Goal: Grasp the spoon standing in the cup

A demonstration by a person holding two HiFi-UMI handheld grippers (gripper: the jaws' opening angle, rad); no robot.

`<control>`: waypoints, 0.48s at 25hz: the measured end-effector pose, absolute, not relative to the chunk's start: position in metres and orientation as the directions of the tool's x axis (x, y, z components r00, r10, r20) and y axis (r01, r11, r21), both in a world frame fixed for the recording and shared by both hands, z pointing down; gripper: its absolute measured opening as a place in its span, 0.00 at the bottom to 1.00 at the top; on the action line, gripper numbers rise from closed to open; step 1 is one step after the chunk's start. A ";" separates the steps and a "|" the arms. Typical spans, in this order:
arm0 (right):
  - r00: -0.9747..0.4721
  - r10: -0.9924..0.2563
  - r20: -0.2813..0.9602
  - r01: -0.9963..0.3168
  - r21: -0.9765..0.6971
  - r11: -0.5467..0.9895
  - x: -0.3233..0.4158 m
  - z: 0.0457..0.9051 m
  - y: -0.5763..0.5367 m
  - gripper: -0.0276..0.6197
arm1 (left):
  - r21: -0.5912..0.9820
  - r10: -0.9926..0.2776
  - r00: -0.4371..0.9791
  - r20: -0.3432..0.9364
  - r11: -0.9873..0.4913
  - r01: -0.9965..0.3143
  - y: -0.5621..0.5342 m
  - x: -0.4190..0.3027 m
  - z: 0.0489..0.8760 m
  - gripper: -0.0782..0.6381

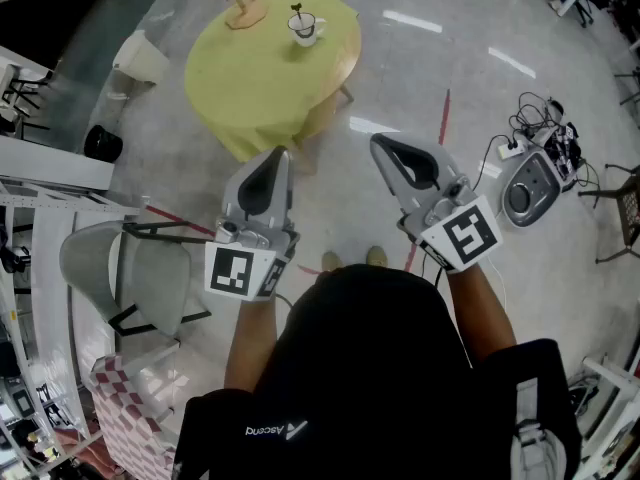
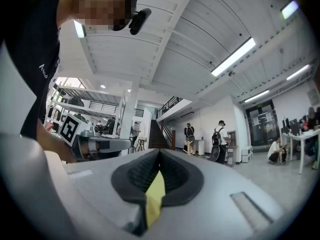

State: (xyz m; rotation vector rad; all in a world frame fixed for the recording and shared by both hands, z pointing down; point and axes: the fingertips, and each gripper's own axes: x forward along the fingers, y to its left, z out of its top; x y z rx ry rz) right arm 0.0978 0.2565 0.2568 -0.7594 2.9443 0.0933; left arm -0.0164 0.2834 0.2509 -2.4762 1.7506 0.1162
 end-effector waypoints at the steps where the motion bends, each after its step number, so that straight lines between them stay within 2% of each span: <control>1: -0.871 -0.479 -0.110 -0.486 0.038 0.873 0.101 0.257 0.256 0.05 | -0.043 -0.934 0.334 -0.126 -0.331 -0.943 0.282 -0.014 0.250 0.12; 12: -0.891 -0.438 -0.119 -0.445 0.040 0.895 0.131 0.258 0.238 0.05 | -0.060 -0.945 0.306 -0.118 -0.301 -0.952 0.257 0.014 0.252 0.12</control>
